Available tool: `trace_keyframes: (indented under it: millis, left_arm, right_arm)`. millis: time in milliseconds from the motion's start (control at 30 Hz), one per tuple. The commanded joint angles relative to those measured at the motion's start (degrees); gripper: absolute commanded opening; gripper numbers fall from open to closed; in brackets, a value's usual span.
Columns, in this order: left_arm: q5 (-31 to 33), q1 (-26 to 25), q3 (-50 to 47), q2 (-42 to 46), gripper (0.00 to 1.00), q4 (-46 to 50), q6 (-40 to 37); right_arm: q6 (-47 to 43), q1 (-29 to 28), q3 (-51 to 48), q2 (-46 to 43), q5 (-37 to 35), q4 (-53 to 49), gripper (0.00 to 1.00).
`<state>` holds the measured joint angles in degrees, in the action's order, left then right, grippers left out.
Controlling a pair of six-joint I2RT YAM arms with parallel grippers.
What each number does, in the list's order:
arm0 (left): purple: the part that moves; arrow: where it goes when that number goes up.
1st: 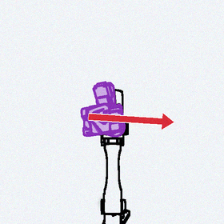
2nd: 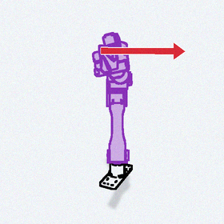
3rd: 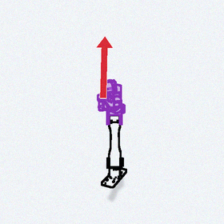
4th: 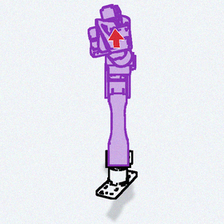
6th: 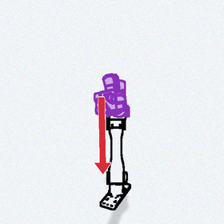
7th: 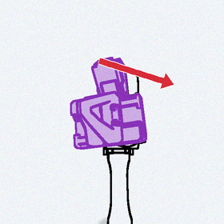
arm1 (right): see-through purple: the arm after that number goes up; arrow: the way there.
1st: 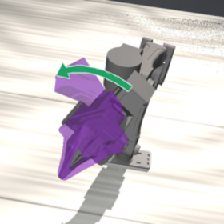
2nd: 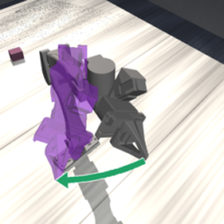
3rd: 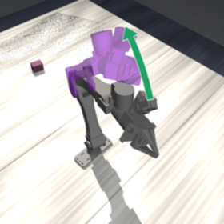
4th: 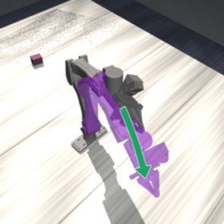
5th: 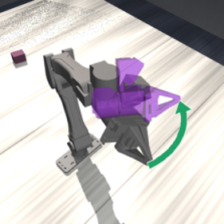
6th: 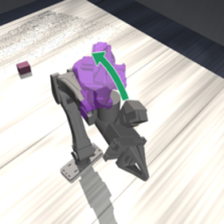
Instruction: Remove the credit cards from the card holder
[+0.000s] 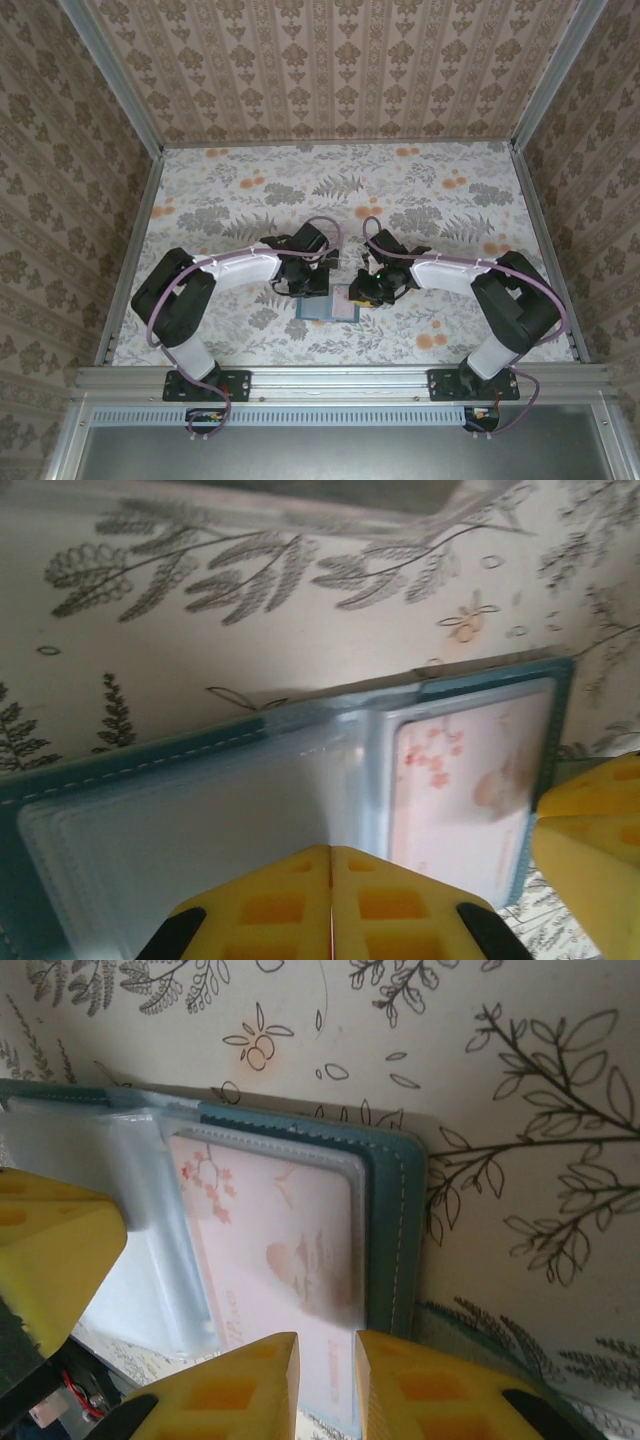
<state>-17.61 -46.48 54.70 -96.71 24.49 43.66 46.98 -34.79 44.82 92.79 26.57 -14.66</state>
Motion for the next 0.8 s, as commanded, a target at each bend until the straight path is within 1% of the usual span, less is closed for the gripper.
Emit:
trace_keyframes:
  millis: [0,200,333,633,767]
  left_arm:
    - [-2.1,0.4,-2.0,-1.1,0.08,-1.8,-1.2]
    - [-2.2,-0.4,-2.8,-1.3,0.07,-1.8,-1.0]
    - [1.5,-1.6,-0.8,-0.5,0.08,2.2,-1.6]
    - [3.0,-4.0,5.5,0.9,0.1,5.7,-1.1]
    - [1.6,-4.5,5.4,1.3,0.11,1.7,1.6]
  right_arm:
    - [0.7,-0.4,0.5,2.0,1.1,1.8,0.22]
    - [-1.9,-0.4,0.4,1.9,-3.7,-3.9,0.22]
    - [-3.6,-0.4,0.1,1.4,-5.6,-7.0,0.22]
    - [-5.0,-0.4,0.6,-1.5,-8.7,-11.3,0.22]
    - [-4.3,-0.4,0.6,-3.4,-7.9,-11.1,0.22]
